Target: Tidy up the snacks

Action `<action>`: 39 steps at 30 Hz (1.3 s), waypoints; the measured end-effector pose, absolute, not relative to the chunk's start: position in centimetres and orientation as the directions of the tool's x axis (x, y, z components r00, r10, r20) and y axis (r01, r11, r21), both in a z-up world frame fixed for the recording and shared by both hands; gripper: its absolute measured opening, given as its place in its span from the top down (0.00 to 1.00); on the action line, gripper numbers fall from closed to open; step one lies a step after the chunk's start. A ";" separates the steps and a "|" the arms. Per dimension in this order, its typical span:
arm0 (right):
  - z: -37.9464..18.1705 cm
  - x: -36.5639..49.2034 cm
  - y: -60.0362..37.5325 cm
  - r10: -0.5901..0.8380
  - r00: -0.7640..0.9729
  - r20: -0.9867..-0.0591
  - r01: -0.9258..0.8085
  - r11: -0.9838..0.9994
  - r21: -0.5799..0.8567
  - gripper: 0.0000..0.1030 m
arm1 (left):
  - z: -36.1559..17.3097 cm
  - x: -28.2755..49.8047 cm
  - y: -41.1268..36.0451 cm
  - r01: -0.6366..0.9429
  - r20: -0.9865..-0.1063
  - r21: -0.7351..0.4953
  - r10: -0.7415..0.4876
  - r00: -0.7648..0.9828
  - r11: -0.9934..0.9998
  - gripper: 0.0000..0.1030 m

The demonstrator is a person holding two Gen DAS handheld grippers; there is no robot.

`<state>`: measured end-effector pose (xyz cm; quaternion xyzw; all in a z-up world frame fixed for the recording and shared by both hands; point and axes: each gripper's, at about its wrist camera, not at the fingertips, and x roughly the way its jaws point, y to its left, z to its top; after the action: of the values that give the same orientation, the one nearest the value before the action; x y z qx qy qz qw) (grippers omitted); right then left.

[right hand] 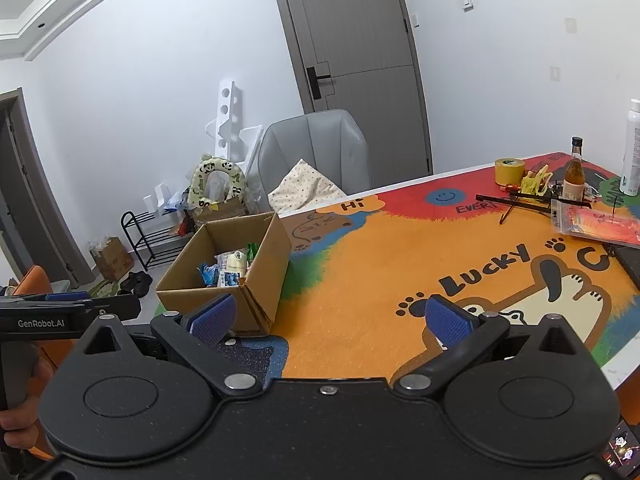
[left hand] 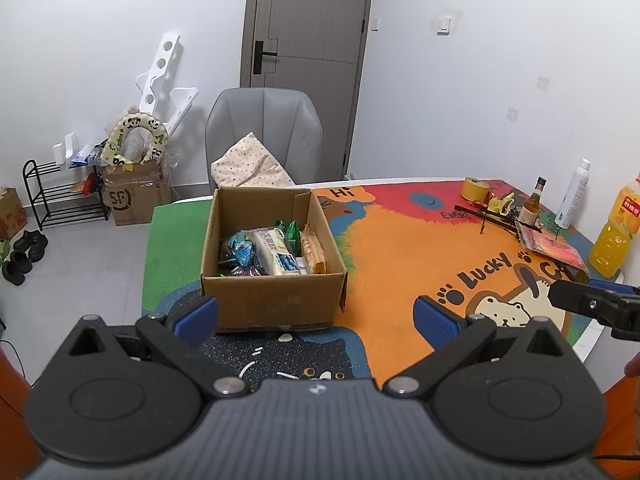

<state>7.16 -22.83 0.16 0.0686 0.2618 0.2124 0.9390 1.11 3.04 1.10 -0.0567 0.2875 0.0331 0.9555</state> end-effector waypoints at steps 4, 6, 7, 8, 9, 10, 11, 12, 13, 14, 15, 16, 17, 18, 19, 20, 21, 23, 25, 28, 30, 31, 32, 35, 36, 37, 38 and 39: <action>0.3 7.1 -22.7 0.434 0.773 -0.462 -0.365 0.901 0.236 0.00 | 1.3 1.1 3.0 -0.094 -0.551 -0.088 0.031 0.834 0.992 0.00; 0.4 7.0 -22.7 0.436 0.774 -0.460 -0.367 0.900 0.235 0.00 | 1.4 1.1 2.9 -0.094 -0.551 -0.088 0.031 0.834 0.992 0.00; 0.4 7.0 -22.7 0.435 0.774 -0.460 -0.367 0.900 0.235 0.00 | 1.4 1.1 2.9 -0.094 -0.551 -0.088 0.031 0.834 0.992 0.00; 0.4 7.0 -22.7 0.434 0.774 -0.460 -0.366 0.901 0.235 0.00 | 1.4 1.1 2.9 -0.093 -0.550 -0.086 0.030 0.834 0.992 0.00; 0.4 7.0 -22.8 0.434 0.775 -0.460 -0.365 0.901 0.235 0.00 | 1.4 1.1 2.9 -0.092 -0.550 -0.085 0.030 0.834 0.992 0.00; 0.4 7.0 -22.8 0.435 0.774 -0.461 -0.365 0.900 0.236 0.00 | 1.4 1.1 2.9 -0.092 -0.550 -0.086 0.030 0.835 0.992 0.00; 0.4 7.0 -22.8 0.435 0.773 -0.461 -0.366 0.900 0.237 0.00 | 1.4 1.1 2.8 -0.091 -0.549 -0.085 0.030 0.835 0.992 0.00; 0.4 7.0 -22.8 0.434 0.774 -0.460 -0.365 0.901 0.236 0.00 | 1.4 1.1 2.8 -0.093 -0.550 -0.085 0.031 0.835 0.992 0.00; 0.4 7.0 -22.8 0.433 0.775 -0.460 -0.364 0.901 0.235 0.00 | 1.5 1.0 2.8 -0.092 -0.549 -0.084 0.032 0.835 0.992 0.00; 0.4 7.0 -22.8 0.431 0.775 -0.462 -0.362 0.902 0.234 0.00 | 1.5 1.0 2.8 -0.091 -0.548 -0.084 0.031 0.836 0.992 0.00; 0.3 7.1 -22.8 0.430 0.775 -0.464 -0.361 0.903 0.234 0.00 | 1.4 1.1 2.8 -0.092 -0.549 -0.086 0.030 0.835 0.992 0.00; 0.4 7.1 -22.8 0.428 0.775 -0.465 -0.360 0.904 0.233 0.00 | 1.4 1.1 2.8 -0.093 -0.550 -0.086 0.030 0.835 0.992 0.00; 0.3 7.0 -22.8 0.426 0.777 -0.464 -0.358 0.905 0.232 0.00 | 1.5 1.1 2.7 -0.092 -0.550 -0.084 0.031 0.835 0.992 0.00; 0.4 7.0 -22.8 0.424 0.778 -0.464 -0.355 0.906 0.232 0.00 | 1.4 1.0 2.8 -0.091 -0.549 -0.082 0.031 0.835 0.992 0.00; 0.4 7.0 -22.8 0.423 0.777 -0.466 -0.354 0.906 0.233 0.00 | 1.5 1.0 2.7 -0.089 -0.547 -0.081 0.031 0.836 0.993 0.00; 0.4 6.9 -22.8 0.424 0.777 -0.465 -0.355 0.906 0.233 0.00 | 1.5 0.9 2.7 -0.087 -0.546 -0.080 0.030 0.837 0.993 0.00; 0.5 6.9 -22.8 0.424 0.778 -0.464 -0.356 0.905 0.232 0.00 | 1.5 0.9 2.6 -0.085 -0.546 -0.081 0.027 0.838 0.993 0.00; 0.5 6.9 -22.8 0.423 0.779 -0.463 -0.356 0.906 0.229 0.00 | 1.5 1.0 2.6 -0.080 -0.547 -0.081 0.023 0.837 0.993 0.00; 0.5 7.0 -22.8 0.424 0.778 -0.464 -0.357 0.906 0.229 0.00 | 1.6 0.9 2.5 -0.077 -0.547 -0.081 0.020 0.837 0.994 0.00; 0.5 7.0 -22.7 0.422 0.778 -0.466 -0.354 0.906 0.230 0.00 | 1.6 0.9 2.5 -0.076 -0.546 -0.081 0.019 0.838 0.994 0.00; 0.5 7.0 -22.8 0.422 0.778 -0.466 -0.354 0.907 0.230 0.00 | 1.6 0.9 2.5 -0.077 -0.546 -0.081 0.021 0.838 0.994 0.00; 0.5 7.0 -22.8 0.422 0.777 -0.466 -0.355 0.906 0.230 0.00 | 1.6 0.9 2.5 -0.078 -0.546 -0.082 0.021 0.837 0.994 0.00; 0.5 7.0 -22.7 0.423 0.777 -0.466 -0.356 0.906 0.229 0.00 | 1.7 0.8 2.5 -0.077 -0.546 -0.083 0.019 0.837 0.994 0.00; 0.5 7.0 -22.7 0.421 0.778 -0.466 -0.353 0.907 0.229 0.00 | 1.7 0.8 2.4 -0.074 -0.546 -0.081 0.018 0.838 0.994 0.00; 0.5 7.0 -22.7 0.421 0.778 -0.466 -0.354 0.907 0.229 0.00 | 1.8 0.9 2.4 -0.073 -0.546 -0.080 0.017 0.838 0.994 0.00; 0.5 7.0 -22.7 0.420 0.779 -0.466 -0.352 0.907 0.229 0.00 | 1.8 0.9 2.4 -0.072 -0.546 -0.080 0.017 0.838 0.994 0.00; 0.5 7.0 -22.7 0.420 0.779 -0.466 -0.353 0.907 0.229 0.00 | 1.8 0.9 2.3 -0.072 -0.545 -0.080 0.017 0.838 0.994 0.00; 0.4 7.0 -22.8 0.422 0.778 -0.466 -0.354 0.907 0.230 0.00 | 1.8 0.9 2.3 -0.074 -0.545 -0.081 0.018 0.838 0.994 0.00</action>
<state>7.04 -22.77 0.43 0.0647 0.2617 0.2062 0.9406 0.88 2.34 1.81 -0.0494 0.2836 0.0240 0.9574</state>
